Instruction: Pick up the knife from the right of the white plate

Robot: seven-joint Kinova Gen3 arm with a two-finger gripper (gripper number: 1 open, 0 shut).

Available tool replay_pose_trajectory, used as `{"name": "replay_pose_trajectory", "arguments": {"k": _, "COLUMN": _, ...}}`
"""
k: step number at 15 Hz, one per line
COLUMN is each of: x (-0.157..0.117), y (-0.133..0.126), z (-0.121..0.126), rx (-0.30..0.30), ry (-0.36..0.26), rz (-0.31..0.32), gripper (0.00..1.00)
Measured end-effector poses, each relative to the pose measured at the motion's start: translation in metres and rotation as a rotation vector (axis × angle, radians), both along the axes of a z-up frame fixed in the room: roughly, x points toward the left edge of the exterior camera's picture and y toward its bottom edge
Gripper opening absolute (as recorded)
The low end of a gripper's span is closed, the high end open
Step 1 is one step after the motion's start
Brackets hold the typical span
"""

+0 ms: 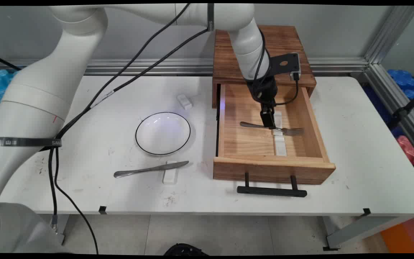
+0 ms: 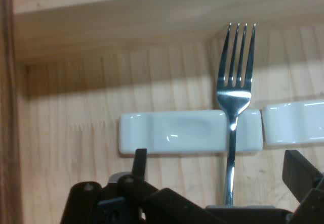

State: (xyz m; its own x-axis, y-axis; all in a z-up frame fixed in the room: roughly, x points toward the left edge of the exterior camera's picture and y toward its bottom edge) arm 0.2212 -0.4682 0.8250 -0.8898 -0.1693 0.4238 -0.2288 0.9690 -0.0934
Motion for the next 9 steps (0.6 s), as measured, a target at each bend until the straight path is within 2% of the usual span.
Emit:
{"name": "replay_pose_trajectory", "arguments": {"k": 5, "x": 0.007, "y": 0.001, "z": 0.020, "rx": -0.010, "ry": 0.020, "rz": 0.014, "gripper": 1.00}}
{"name": "replay_pose_trajectory", "arguments": {"k": 9, "x": 0.025, "y": 0.013, "z": 0.048, "rx": -0.013, "ry": 0.038, "rz": 0.053, "gripper": 1.00}}
